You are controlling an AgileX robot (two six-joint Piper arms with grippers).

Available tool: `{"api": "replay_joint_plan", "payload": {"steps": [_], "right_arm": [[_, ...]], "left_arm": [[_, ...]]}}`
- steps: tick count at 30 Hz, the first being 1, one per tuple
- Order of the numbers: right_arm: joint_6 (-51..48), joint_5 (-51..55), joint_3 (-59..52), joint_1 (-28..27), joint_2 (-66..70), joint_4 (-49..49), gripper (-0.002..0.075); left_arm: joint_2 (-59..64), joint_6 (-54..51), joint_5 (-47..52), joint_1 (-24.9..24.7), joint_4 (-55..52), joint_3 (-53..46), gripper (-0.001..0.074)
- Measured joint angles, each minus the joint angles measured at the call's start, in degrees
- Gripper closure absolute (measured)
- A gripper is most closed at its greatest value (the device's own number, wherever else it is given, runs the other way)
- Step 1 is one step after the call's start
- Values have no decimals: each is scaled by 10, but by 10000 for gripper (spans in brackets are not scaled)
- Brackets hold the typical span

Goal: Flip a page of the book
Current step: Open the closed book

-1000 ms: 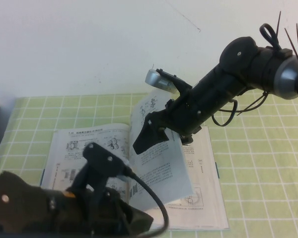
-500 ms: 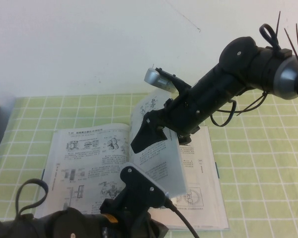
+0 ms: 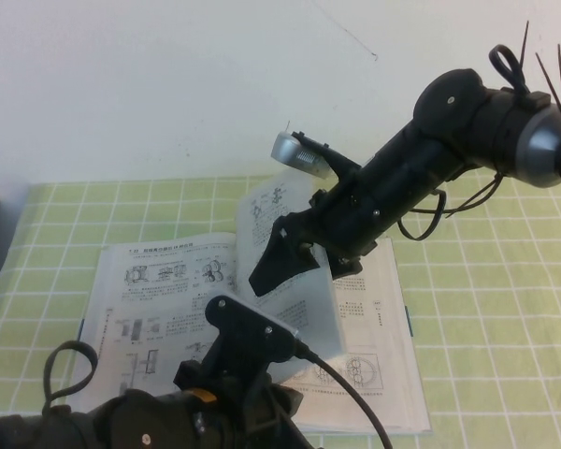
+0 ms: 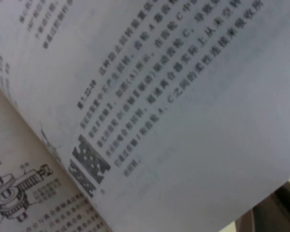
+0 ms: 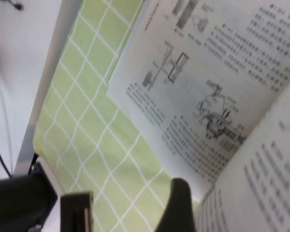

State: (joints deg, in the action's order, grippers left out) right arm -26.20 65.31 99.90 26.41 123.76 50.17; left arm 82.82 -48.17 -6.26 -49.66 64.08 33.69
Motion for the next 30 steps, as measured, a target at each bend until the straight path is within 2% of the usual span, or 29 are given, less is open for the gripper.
{"api": "replay_joint_plan", "payload": {"steps": [7, 10, 12, 17, 19, 22, 30], "right_arm": [[-6, 37, 40, -28, 0, -4, 171], [-7, 39, 77, -47, 0, -11, 213], [-9, 39, 92, -54, 0, -38, 281], [-13, 41, 86, -55, 0, -161, 608], [-18, 42, 69, -55, 0, -182, 678], [-32, 42, 39, -54, 0, -190, 713], [-56, 17, -14, -28, 0, -193, 728]], "left_arm": [[0, -1, -17, -1, 22, 0, 739], [0, -1, -22, -1, 27, 0, 739], [0, -3, -27, -1, 38, 0, 739], [0, -49, -48, -1, 101, 0, 739], [-4, -89, -52, -1, 149, 0, 739], [-24, -148, -57, -1, 215, 0, 739], [-65, -220, -95, -1, 313, 0, 739]]}}
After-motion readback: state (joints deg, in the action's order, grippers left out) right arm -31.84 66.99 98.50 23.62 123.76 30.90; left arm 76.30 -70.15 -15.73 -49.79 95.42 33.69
